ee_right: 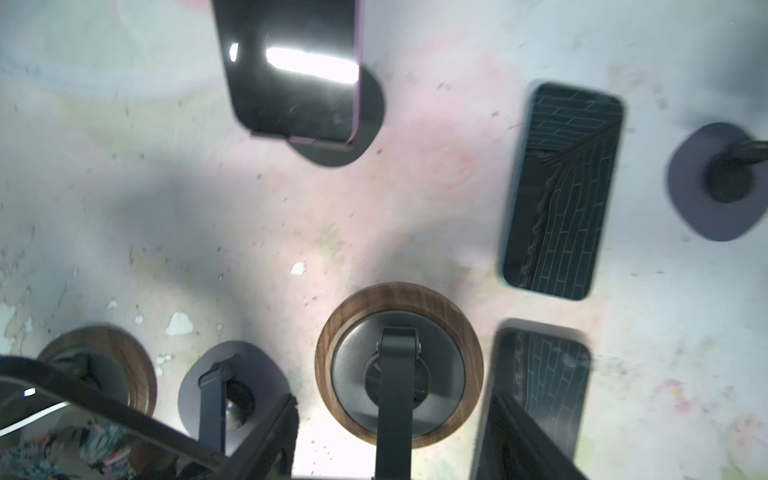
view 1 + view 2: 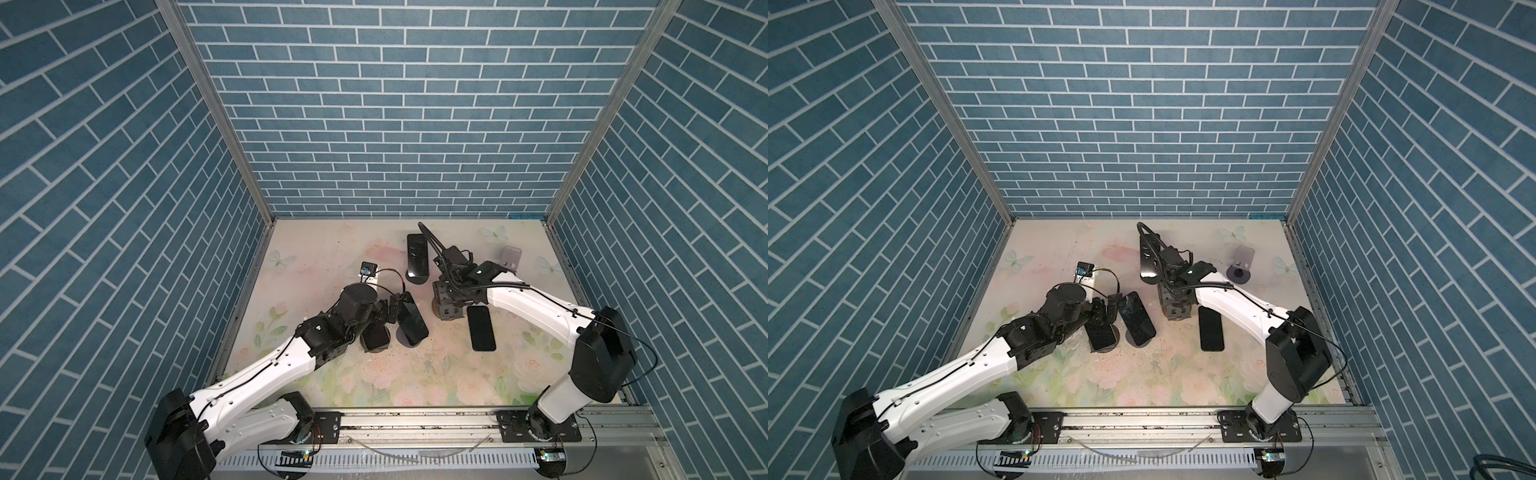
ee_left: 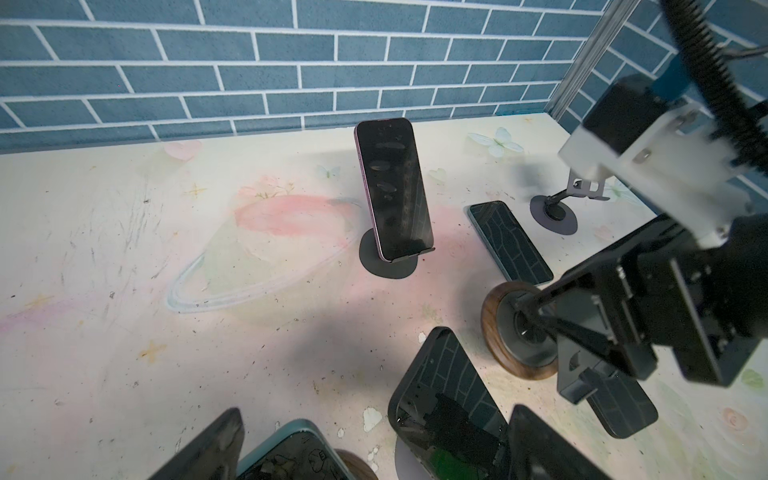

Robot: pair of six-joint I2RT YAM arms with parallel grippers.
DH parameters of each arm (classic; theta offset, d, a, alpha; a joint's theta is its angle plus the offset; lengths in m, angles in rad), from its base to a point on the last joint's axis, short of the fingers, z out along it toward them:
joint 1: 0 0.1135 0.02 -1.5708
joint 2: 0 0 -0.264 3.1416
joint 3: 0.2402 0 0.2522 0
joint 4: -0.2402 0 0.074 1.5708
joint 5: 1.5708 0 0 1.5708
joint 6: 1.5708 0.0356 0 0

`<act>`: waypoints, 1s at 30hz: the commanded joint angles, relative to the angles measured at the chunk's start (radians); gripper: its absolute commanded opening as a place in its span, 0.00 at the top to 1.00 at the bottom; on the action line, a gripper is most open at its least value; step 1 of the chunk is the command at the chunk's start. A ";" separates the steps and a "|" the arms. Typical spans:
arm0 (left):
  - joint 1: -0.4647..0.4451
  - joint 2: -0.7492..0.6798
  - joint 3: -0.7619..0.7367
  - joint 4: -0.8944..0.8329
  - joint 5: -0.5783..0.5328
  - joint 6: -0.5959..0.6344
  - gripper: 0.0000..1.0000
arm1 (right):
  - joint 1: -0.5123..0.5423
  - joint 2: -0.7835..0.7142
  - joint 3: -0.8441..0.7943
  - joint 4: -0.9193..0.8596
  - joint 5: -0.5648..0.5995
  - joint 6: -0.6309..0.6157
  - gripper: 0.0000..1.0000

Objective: Remove the phone from the phone stand
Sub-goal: 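Push the empty stand farther from the robot with the right gripper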

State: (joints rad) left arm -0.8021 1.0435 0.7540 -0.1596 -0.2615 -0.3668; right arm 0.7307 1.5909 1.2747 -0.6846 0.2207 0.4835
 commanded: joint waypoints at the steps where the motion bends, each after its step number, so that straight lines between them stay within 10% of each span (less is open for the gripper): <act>1: -0.004 -0.002 -0.004 -0.009 -0.004 -0.001 0.00 | -0.070 -0.075 0.009 -0.026 0.051 -0.039 0.41; 30: -0.004 -0.010 0.004 -0.046 -0.027 -0.010 0.00 | -0.595 -0.042 -0.158 0.032 -0.024 -0.108 0.41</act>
State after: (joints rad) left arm -0.8021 1.0435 0.7540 -0.1818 -0.2714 -0.3710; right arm 0.1486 1.5375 1.1278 -0.6746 0.2161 0.4026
